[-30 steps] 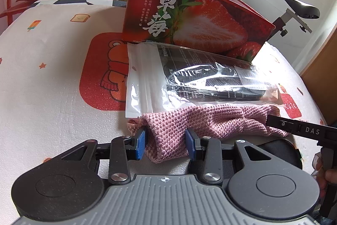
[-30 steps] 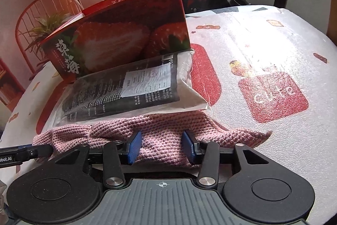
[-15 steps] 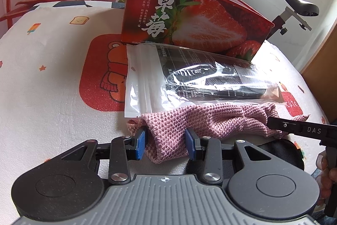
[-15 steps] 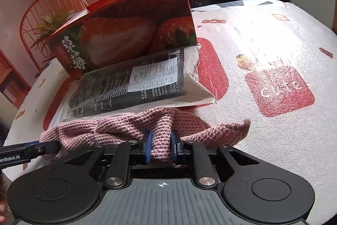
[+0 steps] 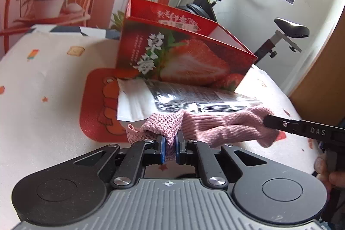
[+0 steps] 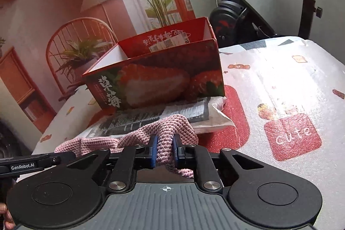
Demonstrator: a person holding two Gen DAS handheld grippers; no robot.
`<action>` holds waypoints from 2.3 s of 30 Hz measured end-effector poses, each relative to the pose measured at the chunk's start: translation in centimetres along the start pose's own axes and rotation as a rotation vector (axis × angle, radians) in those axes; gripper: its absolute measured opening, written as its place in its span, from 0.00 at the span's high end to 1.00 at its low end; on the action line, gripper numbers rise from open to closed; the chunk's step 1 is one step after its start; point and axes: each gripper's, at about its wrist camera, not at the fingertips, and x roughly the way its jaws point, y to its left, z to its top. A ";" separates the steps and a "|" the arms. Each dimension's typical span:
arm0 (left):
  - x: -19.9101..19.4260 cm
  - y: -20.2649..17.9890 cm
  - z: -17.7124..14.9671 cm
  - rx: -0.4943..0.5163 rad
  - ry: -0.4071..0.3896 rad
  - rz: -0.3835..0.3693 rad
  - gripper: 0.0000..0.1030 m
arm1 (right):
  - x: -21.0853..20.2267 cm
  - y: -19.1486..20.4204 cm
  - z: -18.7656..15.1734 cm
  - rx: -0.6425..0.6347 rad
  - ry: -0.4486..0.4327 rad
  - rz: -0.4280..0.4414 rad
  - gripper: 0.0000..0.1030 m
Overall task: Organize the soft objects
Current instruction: 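Close the left tool on the pink cloth while the right tool closes on it too, then lift the pink cloth with the left tool while the right tool lifts it, release into box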
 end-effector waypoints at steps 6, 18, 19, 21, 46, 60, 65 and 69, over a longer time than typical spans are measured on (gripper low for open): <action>0.1 1.4 -0.4 -0.097 0.050 0.026 0.90 | 1.2 0.8 -0.4 -0.003 0.068 0.013 0.87; -3.1 -0.3 2.1 -0.016 -0.121 0.050 0.90 | -0.1 4.0 2.7 -0.122 -0.036 0.064 0.87; -2.9 -0.3 2.1 -0.020 -0.123 0.049 0.90 | 0.0 4.0 2.7 -0.119 -0.034 0.062 0.87; -2.9 -0.5 2.3 -0.014 -0.128 0.049 0.90 | 0.0 3.9 2.6 -0.113 -0.032 0.062 0.87; 1.9 -3.4 17.9 0.095 -0.229 0.092 0.90 | 5.2 5.3 16.9 -0.269 -0.150 -0.022 0.87; 12.5 -2.6 18.4 0.138 0.084 0.113 0.90 | 15.6 4.2 18.4 -0.237 0.152 -0.099 0.87; 12.9 -2.6 18.4 0.125 0.073 0.083 0.90 | 16.8 3.7 17.4 -0.221 0.198 -0.097 0.87; 13.3 -2.9 18.6 0.141 0.050 0.101 0.90 | 17.2 3.0 17.2 -0.212 0.198 -0.109 0.87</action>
